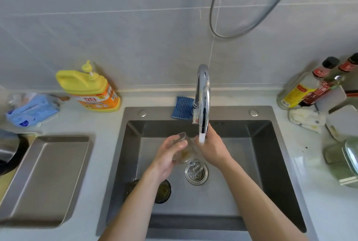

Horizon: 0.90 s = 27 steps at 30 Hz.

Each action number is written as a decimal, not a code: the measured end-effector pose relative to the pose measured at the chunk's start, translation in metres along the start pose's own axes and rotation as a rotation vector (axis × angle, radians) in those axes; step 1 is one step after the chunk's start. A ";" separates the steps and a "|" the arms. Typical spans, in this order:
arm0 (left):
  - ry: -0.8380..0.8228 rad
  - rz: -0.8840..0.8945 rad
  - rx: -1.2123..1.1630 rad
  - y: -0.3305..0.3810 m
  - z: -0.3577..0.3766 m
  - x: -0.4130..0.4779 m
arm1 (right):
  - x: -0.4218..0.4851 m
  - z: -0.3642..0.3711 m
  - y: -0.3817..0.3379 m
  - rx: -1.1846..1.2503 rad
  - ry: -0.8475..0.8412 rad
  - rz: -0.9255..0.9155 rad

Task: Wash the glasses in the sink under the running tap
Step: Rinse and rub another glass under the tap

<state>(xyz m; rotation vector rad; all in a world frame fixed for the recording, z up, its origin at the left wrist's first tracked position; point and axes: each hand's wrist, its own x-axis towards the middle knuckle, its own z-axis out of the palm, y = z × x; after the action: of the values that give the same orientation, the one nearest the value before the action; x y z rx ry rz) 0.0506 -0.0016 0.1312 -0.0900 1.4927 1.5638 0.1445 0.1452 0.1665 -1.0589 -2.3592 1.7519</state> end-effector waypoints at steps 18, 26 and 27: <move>0.021 -0.100 0.069 -0.026 0.065 -0.026 | -0.046 0.001 0.034 0.275 -0.025 0.004; 0.383 0.097 0.396 -0.019 0.060 -0.028 | -0.036 0.002 0.012 0.032 0.083 -0.034; 0.481 0.125 0.475 -0.019 0.060 -0.030 | -0.036 0.007 0.013 0.097 0.162 0.003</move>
<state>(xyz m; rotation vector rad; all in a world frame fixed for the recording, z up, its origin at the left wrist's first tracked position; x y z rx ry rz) 0.1109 0.0268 0.1507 -0.1038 2.2525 1.2917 0.1765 0.1223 0.1663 -1.1439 -2.1562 1.6923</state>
